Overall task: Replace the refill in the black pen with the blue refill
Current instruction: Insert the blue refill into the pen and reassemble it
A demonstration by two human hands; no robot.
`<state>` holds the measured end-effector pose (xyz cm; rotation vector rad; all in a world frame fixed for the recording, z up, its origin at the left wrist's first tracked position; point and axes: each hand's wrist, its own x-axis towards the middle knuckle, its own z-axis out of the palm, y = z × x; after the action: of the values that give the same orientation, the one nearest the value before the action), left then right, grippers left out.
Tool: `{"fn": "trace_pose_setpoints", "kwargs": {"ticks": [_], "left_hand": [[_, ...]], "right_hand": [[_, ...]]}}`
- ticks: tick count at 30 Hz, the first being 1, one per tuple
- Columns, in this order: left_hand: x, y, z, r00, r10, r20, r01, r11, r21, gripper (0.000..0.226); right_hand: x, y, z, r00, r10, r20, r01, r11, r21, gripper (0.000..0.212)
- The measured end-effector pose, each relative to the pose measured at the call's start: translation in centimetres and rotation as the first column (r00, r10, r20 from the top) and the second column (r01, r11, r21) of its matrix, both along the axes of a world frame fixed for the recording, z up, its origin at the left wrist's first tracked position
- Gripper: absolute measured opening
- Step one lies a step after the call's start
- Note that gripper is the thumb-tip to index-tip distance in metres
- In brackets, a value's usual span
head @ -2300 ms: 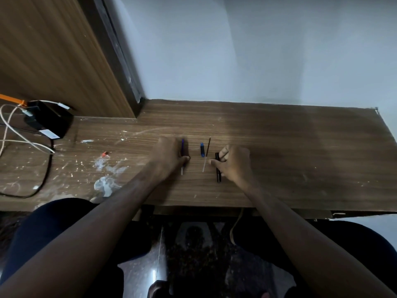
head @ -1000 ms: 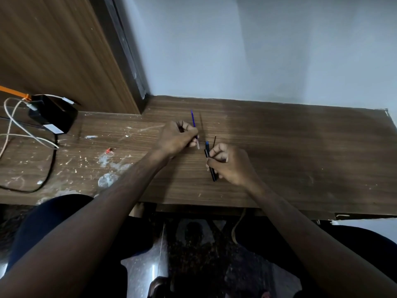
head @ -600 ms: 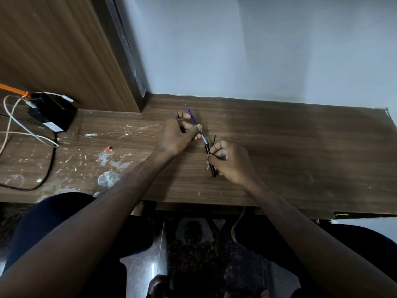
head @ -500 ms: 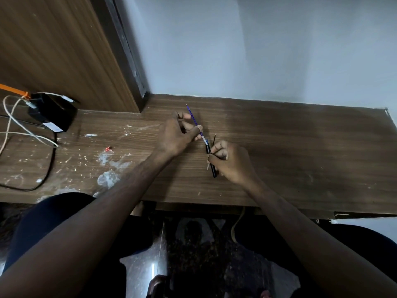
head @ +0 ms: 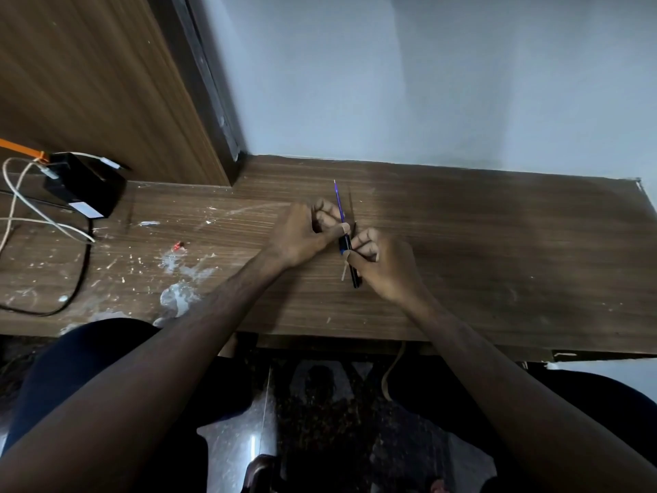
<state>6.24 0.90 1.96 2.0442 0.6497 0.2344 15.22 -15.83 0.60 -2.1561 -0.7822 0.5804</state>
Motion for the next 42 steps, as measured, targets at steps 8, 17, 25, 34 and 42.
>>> {"fn": "trace_pose_setpoints", "kwargs": {"ticks": [8,17,25,34,42], "left_hand": [[0.0,0.2,-0.1,0.990,-0.142,0.000,0.142,0.990,0.011,0.011],[0.4,1.2,-1.7,0.971,-0.088,-0.221,0.164,0.922,0.351,0.037],[1.6,-0.9,-2.7,0.942,-0.150,-0.300,0.279,0.849,0.450,0.038],[1.1,1.5,-3.7,0.960,-0.016,-0.281,0.132,0.908,0.398,0.016],[0.4,1.3,-3.5,0.971,0.061,-0.233,0.019,0.944,0.328,0.020]], "right_hand": [[0.3,-0.1,-0.1,0.996,-0.049,0.068,0.045,0.997,0.064,0.011],[0.7,-0.7,-0.4,0.986,-0.149,0.075,0.145,0.988,0.058,0.012],[1.0,-1.4,-0.1,0.988,-0.148,0.044,0.145,0.988,0.053,0.016],[1.1,-1.5,-0.6,0.996,-0.094,0.011,0.093,0.995,0.025,0.015],[0.5,-1.2,-1.2,1.000,-0.004,0.028,0.006,0.998,-0.061,0.017]]}}
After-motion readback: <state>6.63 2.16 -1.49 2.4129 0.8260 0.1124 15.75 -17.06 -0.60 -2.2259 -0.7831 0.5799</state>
